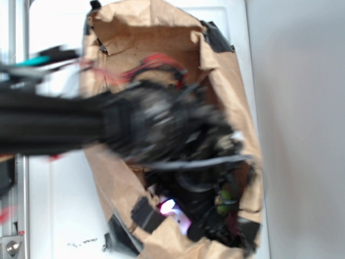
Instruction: Grab the pink bunny.
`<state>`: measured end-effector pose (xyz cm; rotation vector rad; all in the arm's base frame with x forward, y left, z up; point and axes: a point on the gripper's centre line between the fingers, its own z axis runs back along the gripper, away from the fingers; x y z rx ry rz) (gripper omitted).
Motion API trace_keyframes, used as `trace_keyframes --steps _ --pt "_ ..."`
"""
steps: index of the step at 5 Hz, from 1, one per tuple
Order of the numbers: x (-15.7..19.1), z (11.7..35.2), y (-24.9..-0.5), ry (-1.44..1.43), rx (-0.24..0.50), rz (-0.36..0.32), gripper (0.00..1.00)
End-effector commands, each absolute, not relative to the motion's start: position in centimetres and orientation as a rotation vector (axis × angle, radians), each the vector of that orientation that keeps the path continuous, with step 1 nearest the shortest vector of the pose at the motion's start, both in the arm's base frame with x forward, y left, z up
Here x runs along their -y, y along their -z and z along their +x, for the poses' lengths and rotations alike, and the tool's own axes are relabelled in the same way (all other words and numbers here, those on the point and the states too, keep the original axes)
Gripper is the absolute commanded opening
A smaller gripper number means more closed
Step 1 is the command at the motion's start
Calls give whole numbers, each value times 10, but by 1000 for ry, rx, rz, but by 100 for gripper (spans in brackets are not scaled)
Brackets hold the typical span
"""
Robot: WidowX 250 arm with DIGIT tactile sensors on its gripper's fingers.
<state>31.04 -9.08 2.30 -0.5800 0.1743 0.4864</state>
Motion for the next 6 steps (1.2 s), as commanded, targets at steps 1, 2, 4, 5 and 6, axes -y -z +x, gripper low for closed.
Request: trace_keyframes --steps 1,2,4,5,6 --pt "82 319 -21 -466 -126 -559 0" --pt "76 321 -21 -462 -126 -569 0" --pt "51 310 -60 -431 -12 -653 0" --pt "40 301 -95 -392 44 -766 0" --pt "41 285 -122 -395 152 -757 0"
